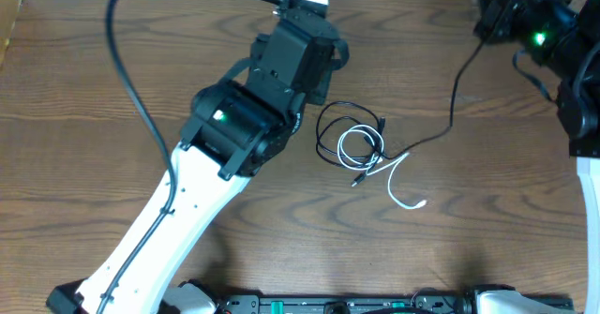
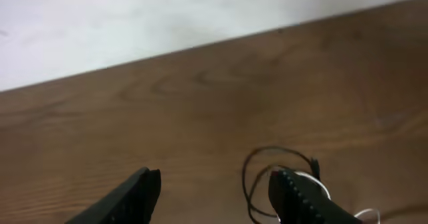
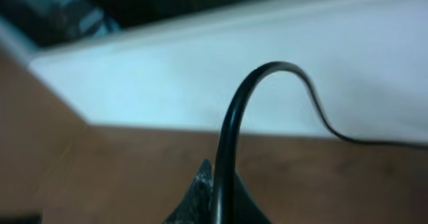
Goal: Untangle cables
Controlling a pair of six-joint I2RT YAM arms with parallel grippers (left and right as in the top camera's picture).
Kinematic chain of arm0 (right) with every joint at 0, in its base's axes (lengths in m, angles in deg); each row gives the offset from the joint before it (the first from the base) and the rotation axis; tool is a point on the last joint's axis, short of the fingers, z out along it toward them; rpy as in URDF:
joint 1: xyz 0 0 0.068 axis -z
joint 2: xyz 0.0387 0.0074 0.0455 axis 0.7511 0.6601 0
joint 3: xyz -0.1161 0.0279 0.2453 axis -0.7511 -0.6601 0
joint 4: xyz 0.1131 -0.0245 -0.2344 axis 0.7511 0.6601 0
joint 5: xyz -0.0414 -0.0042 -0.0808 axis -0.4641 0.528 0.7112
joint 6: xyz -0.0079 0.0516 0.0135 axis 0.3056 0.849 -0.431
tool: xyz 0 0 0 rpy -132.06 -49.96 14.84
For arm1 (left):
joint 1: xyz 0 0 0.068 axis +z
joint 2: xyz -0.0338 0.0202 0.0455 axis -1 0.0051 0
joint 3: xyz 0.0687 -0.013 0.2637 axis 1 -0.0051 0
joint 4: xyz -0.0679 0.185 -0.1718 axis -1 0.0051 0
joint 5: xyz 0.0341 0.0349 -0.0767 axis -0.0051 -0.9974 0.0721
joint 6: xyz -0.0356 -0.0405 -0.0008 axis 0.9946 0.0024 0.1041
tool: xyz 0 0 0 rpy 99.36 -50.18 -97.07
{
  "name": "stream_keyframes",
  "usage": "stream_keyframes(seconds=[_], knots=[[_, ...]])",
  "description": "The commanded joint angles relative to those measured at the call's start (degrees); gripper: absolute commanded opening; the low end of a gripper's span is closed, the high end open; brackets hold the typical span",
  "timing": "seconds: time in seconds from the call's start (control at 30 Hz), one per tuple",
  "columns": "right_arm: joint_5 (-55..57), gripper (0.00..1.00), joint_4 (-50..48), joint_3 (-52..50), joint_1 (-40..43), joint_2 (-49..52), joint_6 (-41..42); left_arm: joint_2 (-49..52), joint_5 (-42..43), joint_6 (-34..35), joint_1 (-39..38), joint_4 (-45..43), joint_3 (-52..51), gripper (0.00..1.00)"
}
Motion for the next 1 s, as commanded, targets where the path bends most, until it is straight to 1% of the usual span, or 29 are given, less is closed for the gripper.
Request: stream_keyframes(seconds=[0.0, 0.13, 0.3, 0.4, 0.5, 0.6, 0.7, 0.83, 0.97], knots=[[2.91, 0.01, -4.39, 1.73, 2.47, -0.22, 1.07, 1.46, 4.96, 0.15, 0.13, 0.96, 0.63, 0.57], [2.95, 0.01, -9.94, 5.68, 7.26, -0.22, 3.21, 3.54, 6.73, 0.42, 0.15, 2.21, 0.20, 0.57], [3.02, 0.01, -11.06, 10.62, 13.07, -0.22, 3.17, 6.51, 10.97, 0.57, 0.13, 2.91, 0.02, 0.57], [2.93, 0.01, -8.00, 11.41, 15.67, -0.22, 3.19, 9.14, 15.15, 0.57, 0.13, 3.02, 0.02, 0.57], [2.95, 0.01, -1.57, 11.39, 15.93, 0.00, 1.66, 12.04, 18.36, 0.57, 0.13, 3.02, 0.02, 0.57], [3.82, 0.01, 4.13, 11.26, 15.96, 1.27, -1.01, 14.84, 18.88, 0.57, 0.13, 3.19, 0.02, 0.57], [7.58, 0.01, 5.88, 11.17, 16.39, 3.80, -1.42, 16.17, 18.86, 0.57, 0.28, 3.50, 0.02, 0.56], [8.46, 0.01, 4.37, 11.17, 18.78, 8.41, -1.42, 15.93, 18.84, 0.55, 1.07, 3.65, 0.02, 0.56], [10.78, 0.01, -2.34, 11.17, 21.31, 15.04, -1.40, 15.54, 18.88, 0.57, 2.43, 3.67, 0.02, 0.56]])
